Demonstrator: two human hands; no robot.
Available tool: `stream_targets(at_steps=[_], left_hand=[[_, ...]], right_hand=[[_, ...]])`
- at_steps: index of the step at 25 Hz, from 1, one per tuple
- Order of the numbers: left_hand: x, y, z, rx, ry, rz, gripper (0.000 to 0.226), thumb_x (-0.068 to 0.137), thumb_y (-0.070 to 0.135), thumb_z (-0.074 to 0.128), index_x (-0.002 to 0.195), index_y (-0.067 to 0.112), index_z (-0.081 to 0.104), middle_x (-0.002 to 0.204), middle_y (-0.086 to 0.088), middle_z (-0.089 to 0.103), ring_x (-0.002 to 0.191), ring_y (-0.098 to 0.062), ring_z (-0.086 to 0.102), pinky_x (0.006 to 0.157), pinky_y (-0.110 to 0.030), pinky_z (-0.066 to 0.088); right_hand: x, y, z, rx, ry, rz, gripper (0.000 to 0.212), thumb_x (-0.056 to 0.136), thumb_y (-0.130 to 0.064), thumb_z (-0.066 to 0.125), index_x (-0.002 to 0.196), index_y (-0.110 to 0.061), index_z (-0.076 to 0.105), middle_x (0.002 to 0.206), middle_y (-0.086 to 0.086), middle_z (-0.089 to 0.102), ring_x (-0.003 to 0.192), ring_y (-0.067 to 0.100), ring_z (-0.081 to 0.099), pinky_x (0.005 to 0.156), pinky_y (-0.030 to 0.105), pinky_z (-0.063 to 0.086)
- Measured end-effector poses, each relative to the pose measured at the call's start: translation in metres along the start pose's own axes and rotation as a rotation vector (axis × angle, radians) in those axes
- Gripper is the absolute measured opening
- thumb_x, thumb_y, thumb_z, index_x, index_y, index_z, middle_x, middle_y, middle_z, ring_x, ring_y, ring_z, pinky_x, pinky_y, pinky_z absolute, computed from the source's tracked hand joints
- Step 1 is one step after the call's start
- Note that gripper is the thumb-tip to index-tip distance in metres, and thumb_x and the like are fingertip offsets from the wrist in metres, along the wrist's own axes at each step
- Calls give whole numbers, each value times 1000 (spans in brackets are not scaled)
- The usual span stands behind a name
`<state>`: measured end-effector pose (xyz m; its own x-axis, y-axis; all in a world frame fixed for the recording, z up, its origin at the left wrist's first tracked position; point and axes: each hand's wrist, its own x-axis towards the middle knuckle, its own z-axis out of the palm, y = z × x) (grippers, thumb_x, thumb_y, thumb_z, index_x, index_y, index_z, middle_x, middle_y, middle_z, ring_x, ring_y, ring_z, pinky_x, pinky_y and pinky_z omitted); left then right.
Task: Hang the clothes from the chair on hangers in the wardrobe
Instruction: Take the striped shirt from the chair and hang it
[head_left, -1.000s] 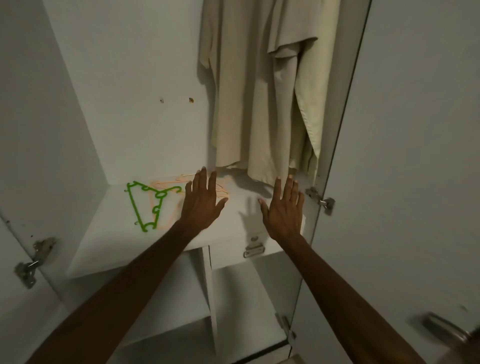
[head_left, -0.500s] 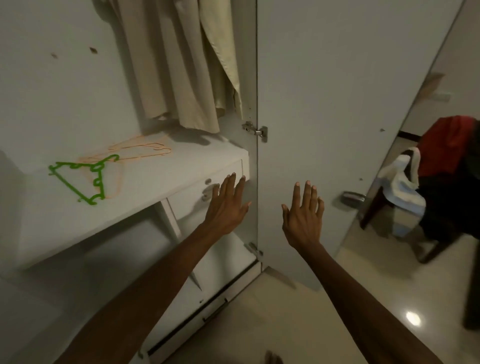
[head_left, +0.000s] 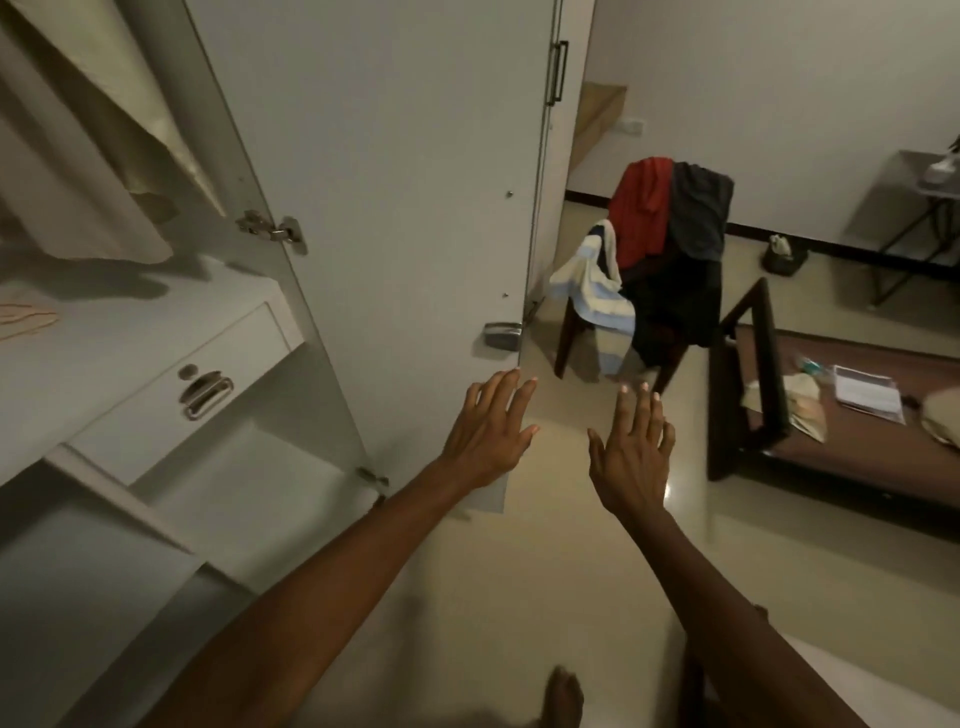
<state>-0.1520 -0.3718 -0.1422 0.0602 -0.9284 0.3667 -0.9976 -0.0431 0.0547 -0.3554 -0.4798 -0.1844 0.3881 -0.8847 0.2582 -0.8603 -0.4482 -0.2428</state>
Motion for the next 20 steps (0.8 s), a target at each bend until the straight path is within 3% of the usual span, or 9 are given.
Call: stream_targets(at_steps=[4,8,12,16,20], left_hand=[[58,43,42,-25,-54,28,66,99,46,51,151,8,38,155,-20,38,143,-36,37,111,-51,38],[123,68,89,-61,-116,-80,72,97,45,55,154,9,30,159,-22,31,147,-38,31,114,-52,36],[178,71,129,-50,-152,-180,76,98,47,53,158,11,22,162,-22,26,149,-37,27,115,-53,34],[227,70,155,-35,-179,-253,74,98,50,50,157,12,24,161,-21,26,148,-35,28,114,-50,34],[279,65,179,-33,-187,-279,74,98,50,49,156,12,26,159,-20,30,146,-34,31,112,-49,37]], right_hand=[[20,65,4,-39,-9,46,74,103,-56,26,163,-13,16,170,18,9,158,36,8,124,53,15],[67,123,16,-66,-38,63,76,103,-58,26,163,-12,16,171,17,7,158,35,4,125,53,13],[126,163,26,-72,-64,49,75,104,-58,28,163,-13,14,171,16,7,158,34,2,125,52,12],[175,192,32,-56,-55,57,75,105,-55,37,163,-14,15,171,16,7,158,34,3,125,51,10],[222,217,47,-49,-78,69,74,105,-56,34,163,-13,16,171,15,10,158,34,7,125,51,13]])
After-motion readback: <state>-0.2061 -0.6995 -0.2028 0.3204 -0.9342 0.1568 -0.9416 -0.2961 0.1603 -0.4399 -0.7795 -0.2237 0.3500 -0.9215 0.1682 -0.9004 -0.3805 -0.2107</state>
